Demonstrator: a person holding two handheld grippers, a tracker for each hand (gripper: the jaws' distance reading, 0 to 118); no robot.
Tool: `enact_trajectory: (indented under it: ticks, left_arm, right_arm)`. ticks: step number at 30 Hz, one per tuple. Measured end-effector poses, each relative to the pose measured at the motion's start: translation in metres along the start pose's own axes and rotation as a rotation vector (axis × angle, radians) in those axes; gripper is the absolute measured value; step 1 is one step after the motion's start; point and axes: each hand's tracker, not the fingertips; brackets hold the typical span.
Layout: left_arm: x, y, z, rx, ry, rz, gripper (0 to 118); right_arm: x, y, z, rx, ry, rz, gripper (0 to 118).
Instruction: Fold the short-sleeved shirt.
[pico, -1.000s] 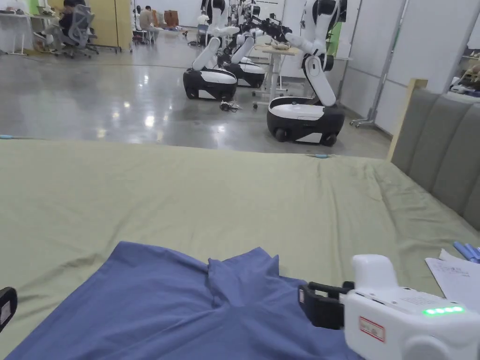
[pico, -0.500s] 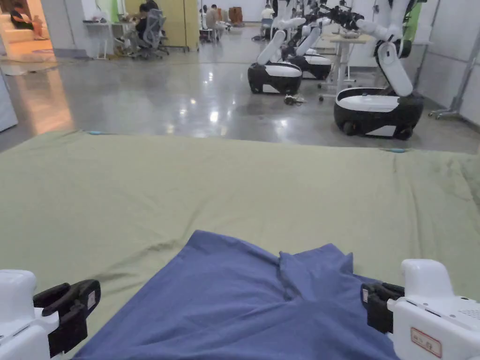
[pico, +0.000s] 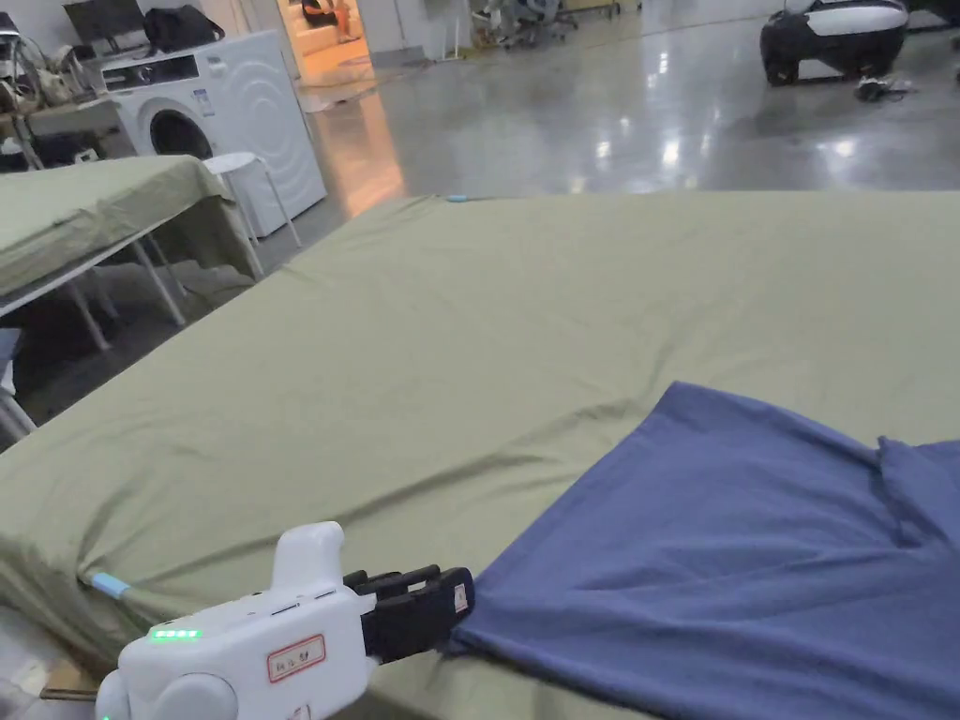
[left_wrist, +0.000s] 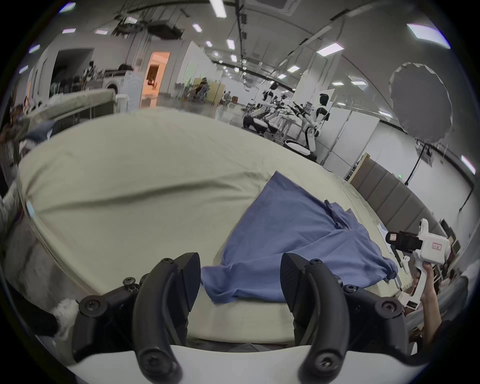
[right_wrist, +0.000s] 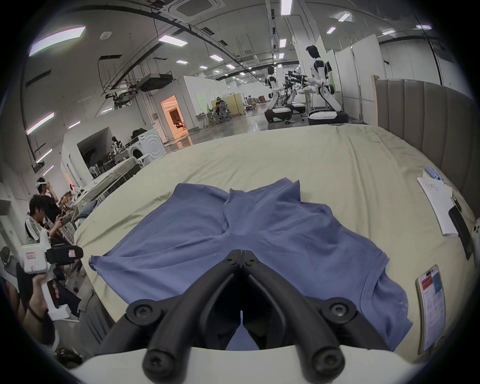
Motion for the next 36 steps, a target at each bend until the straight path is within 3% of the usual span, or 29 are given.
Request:
enact_trajectory:
  ticks: [7, 8, 11, 14, 19, 20, 21, 22, 23, 25, 31, 33, 34, 36]
  left_arm:
    - [-0.016, -0.008, -0.042, -0.122, 0.010, 0.110, 61]
    - [-0.016, -0.010, -0.047, -0.140, 0.017, 0.099, 56]
    - [-0.010, -0.012, -0.055, -0.169, -0.009, 0.077, 16]
    - [-0.005, -0.007, -0.066, -0.237, 0.042, -0.014, 12]
    - [-0.003, -0.004, -0.068, -0.260, 0.045, -0.028, 11]
    - [-0.004, -0.002, -0.069, -0.262, 0.051, -0.038, 11]
    - [-0.005, -0.002, -0.069, -0.268, 0.049, -0.037, 11]
    - [-0.007, -0.001, -0.070, -0.274, 0.046, -0.035, 11]
    - [0.003, -0.001, -0.066, -0.276, 0.044, -0.031, 11]
    - [0.003, -0.003, -0.065, -0.273, 0.043, -0.025, 11]
    - [0.012, -0.002, -0.063, -0.272, 0.046, -0.011, 11]
    - [0.014, 0.000, -0.062, -0.270, 0.066, -0.035, 11]
    - [0.015, 0.000, -0.061, -0.271, 0.068, -0.037, 11]
    - [0.017, 0.000, -0.063, -0.276, 0.065, -0.033, 10]
  right_arm:
    - [0.015, -0.009, 0.004, -0.009, -0.027, 0.013, 0]
    - [0.018, -0.010, 0.006, -0.007, -0.034, 0.006, 0]
    - [0.024, -0.010, 0.014, -0.004, -0.054, -0.014, 0]
    - [0.035, -0.004, 0.017, 0.002, -0.091, -0.021, 0]
    - [0.068, 0.030, 0.007, 0.031, -0.142, -0.011, 4]
    - [0.074, 0.039, 0.002, 0.028, -0.139, -0.007, 19]
    - [0.084, 0.049, -0.007, 0.029, -0.131, -0.001, 42]
    - [0.091, 0.060, -0.021, 0.020, -0.124, 0.004, 79]
    - [0.097, 0.070, -0.035, -0.025, -0.123, 0.010, 86]
    - [0.111, 0.088, -0.066, -0.090, -0.120, 0.009, 85]
    - [0.152, 0.104, -0.153, -0.345, -0.149, -0.103, 82]
    - [0.154, 0.097, -0.167, -0.408, -0.154, -0.109, 62]
    - [0.153, 0.093, -0.171, -0.433, -0.150, -0.098, 38]
    - [0.148, 0.085, -0.173, -0.430, -0.141, -0.071, 25]
